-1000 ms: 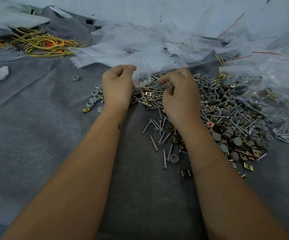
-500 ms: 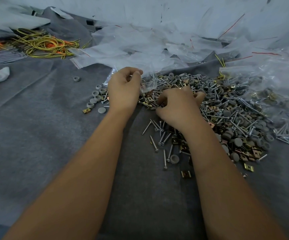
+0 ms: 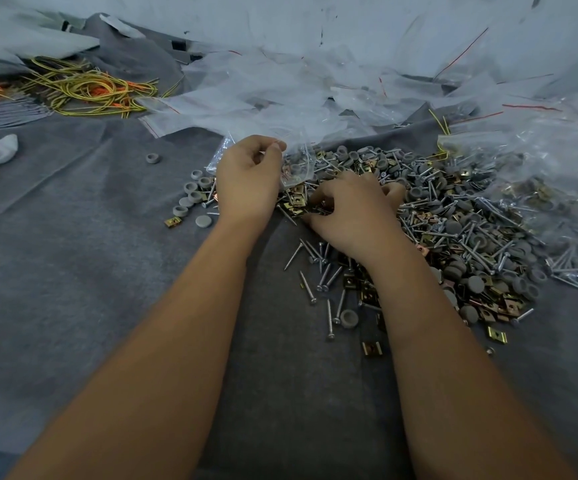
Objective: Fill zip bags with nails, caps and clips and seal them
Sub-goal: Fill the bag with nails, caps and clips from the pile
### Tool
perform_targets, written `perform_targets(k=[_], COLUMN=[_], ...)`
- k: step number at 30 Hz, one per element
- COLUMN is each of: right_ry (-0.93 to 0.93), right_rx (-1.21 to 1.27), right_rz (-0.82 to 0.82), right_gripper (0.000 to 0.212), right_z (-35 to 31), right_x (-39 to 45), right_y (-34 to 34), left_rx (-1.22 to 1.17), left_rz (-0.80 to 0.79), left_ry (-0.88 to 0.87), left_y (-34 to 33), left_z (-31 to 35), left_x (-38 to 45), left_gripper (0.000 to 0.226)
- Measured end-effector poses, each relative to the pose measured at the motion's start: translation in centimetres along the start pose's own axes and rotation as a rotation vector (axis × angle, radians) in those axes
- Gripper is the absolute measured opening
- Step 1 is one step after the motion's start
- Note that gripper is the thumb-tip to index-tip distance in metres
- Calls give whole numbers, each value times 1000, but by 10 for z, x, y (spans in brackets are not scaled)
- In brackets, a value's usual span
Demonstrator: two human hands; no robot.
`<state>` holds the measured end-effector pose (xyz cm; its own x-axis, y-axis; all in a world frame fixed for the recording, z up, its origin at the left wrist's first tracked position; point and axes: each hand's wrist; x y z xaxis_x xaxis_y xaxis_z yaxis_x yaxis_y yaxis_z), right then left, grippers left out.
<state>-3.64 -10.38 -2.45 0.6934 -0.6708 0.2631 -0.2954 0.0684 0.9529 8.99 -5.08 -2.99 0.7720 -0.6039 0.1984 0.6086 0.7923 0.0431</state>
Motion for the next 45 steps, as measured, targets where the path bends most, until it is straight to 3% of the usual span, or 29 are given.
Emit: perform_targets(k=[3, 9, 15, 18, 22, 27, 33, 37, 42, 45], right_ry=[24, 26, -36, 13, 92, 121, -42, -84, -53, -21], right_rx=[-24, -7, 189, 211, 161, 358, 410, 330, 57, 54], right_rz=[69, 144, 462, 533, 456, 408, 478, 256, -120, -96], right_gripper=[10, 14, 8, 10, 16, 29, 17, 18, 28, 26], right_z=[-1, 0, -3, -4, -4, -8, -4, 0, -1, 0], right_x=[1, 0, -5, -6, -3, -1, -2, -3, -3, -3], right_y=[1, 0, 8, 10, 5, 4, 9, 12, 7, 5], left_rx=[-7, -6, 56, 160, 224, 188, 31, -51, -104, -114], left_rz=[-2, -1, -10, -63, -102, -91, -21, 12, 42, 43], left_ry=[6, 0, -22, -89, -135, -129, -7, 40, 73, 73], left_y=[-1, -1, 0, -2, -3, -2, 0, 1, 2, 2], left_z=[0, 0, -2, -3, -2, -2, -1, 2, 3, 2], left_x=[0, -1, 0, -2, -5, -5, -2, -1, 2, 3], left_gripper=[17, 16, 17, 16, 22, 17, 18, 19, 20, 20])
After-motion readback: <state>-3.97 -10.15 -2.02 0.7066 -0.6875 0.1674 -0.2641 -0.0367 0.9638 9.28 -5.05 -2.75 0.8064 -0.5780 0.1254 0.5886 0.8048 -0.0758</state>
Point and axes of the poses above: each hand's wrist, its own x-axis towards the middle knuckle, its own y-axis out of the back of the hand, z = x × y, and after that the axes turned 6 degrees about y, right-handed
